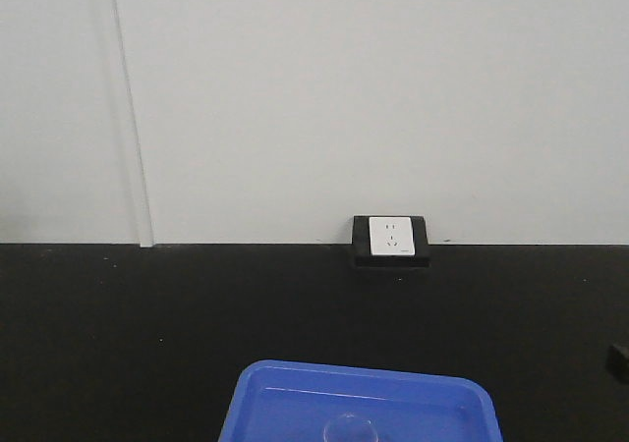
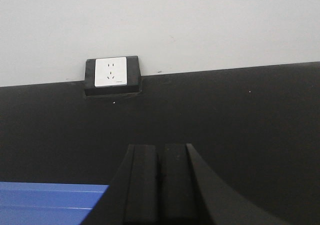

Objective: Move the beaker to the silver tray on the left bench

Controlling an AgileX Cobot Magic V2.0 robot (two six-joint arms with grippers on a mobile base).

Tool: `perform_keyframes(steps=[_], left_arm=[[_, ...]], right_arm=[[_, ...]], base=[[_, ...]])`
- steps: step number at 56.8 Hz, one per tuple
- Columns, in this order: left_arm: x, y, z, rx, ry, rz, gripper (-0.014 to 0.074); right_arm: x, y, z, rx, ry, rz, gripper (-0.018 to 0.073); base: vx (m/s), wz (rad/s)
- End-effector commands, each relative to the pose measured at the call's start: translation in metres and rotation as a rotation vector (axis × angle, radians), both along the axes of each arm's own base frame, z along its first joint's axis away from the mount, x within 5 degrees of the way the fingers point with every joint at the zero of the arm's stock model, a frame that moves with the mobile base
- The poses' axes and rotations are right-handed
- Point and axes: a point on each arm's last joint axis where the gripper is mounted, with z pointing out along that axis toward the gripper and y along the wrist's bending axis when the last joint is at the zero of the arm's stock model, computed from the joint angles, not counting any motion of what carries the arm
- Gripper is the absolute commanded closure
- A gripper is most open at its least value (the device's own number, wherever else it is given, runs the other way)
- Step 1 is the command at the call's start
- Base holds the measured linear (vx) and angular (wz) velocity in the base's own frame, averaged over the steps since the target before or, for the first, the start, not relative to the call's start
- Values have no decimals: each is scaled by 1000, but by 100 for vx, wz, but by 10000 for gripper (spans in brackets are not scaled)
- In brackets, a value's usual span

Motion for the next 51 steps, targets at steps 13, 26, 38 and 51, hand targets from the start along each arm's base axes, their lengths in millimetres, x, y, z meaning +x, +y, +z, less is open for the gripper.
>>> perform_keyframes(steps=[13, 26, 38, 51], left_arm=[[1, -1, -2, -4, -66, -8, 595], [1, -1, -2, -4, -66, -8, 595], [1, -1, -2, -4, -66, -8, 595], [1, -1, -2, -4, -66, -8, 595]], right_arm=[[2, -1, 25, 2, -160, -5, 17], [3, 2, 32, 26, -233, 4, -168], [14, 32, 26, -120, -293, 197, -141], [35, 85, -28, -218, -73, 462, -53]], base=[[0, 0], [0, 0], [0, 0], [0, 0]])
